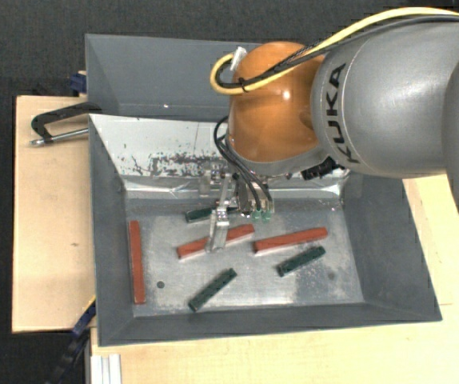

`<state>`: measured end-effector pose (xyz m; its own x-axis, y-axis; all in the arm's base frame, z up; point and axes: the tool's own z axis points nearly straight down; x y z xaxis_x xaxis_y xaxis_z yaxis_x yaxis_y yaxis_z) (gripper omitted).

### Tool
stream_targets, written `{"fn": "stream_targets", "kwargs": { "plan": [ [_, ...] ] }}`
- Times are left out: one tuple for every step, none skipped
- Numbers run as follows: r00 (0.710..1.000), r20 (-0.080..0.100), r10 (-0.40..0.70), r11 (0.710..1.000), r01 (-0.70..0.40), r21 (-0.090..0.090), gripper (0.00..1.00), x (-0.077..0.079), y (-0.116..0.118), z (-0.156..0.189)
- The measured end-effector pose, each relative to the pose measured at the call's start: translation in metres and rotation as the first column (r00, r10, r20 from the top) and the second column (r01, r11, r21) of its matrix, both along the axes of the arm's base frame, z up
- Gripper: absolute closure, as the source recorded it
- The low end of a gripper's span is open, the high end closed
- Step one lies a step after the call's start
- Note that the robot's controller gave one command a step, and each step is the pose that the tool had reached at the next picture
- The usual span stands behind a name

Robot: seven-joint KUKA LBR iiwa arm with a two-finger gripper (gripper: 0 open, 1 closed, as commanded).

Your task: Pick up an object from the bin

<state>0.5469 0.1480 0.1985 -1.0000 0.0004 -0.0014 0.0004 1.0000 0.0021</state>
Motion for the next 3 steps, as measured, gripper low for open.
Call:
{"fn": "stream_targets", "kwargs": {
  "plan": [
    [1.0, 0.0, 0.0, 1.0, 0.0, 0.0, 0.0, 0.0, 0.0, 0.0],
    [0.999, 0.008, 0.037, 0.999, -0.037, 0.001, 0.0, -0.009, -0.007, -0.044],
    [0.989, -0.001, 0.149, 0.989, -0.149, 0.0, 1.0, -0.019, -0.019, -0.127]
  ]
}}
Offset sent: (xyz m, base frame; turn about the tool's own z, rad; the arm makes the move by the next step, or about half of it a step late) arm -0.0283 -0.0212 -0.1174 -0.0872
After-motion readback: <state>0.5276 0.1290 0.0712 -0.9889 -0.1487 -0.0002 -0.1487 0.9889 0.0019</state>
